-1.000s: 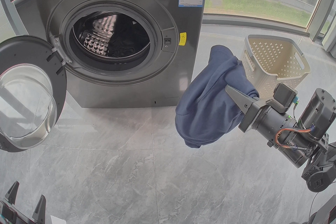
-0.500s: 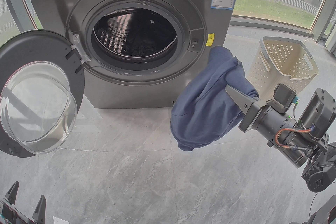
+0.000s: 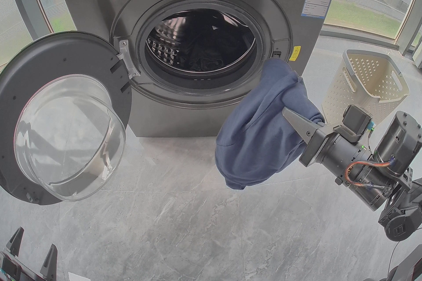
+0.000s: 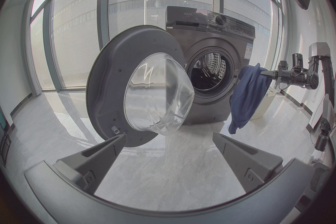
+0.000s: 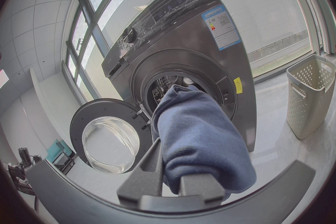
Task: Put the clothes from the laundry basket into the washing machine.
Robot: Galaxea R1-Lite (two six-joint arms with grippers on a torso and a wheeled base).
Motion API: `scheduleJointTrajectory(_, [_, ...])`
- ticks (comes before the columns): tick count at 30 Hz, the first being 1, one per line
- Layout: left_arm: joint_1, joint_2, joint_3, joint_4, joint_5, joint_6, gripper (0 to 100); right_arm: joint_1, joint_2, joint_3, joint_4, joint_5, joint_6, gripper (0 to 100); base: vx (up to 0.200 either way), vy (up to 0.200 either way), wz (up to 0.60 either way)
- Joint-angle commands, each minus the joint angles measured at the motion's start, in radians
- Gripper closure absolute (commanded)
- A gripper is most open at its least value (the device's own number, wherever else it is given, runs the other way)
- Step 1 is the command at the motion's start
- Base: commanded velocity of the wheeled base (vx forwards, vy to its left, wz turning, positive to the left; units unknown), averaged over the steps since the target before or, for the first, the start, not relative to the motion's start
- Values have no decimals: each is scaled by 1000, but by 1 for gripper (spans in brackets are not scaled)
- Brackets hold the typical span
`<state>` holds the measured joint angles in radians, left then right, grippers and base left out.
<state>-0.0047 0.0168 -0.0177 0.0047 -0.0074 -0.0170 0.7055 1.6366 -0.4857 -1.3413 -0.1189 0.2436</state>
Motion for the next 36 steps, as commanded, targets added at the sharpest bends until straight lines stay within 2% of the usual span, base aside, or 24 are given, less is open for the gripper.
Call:
scheduleJointTrajectory(1, [0, -9, 18, 0, 0, 0, 0, 0, 2, 1, -1, -1, -1, 100, 0, 0, 0])
scheduleJointTrajectory(22, [2, -9, 18, -2, 0, 0, 0, 2, 3, 4, -1, 1, 0, 100, 0, 0, 0])
scheduleJointTrajectory(28, [2, -9, 18, -2, 0, -1, 0, 2, 5, 6, -1, 1, 0, 100, 0, -200, 0])
scheduleJointTrajectory(36, [2, -9, 18, -2, 0, 0, 0, 5, 9, 6, -1, 1, 0, 100, 0, 0, 0])
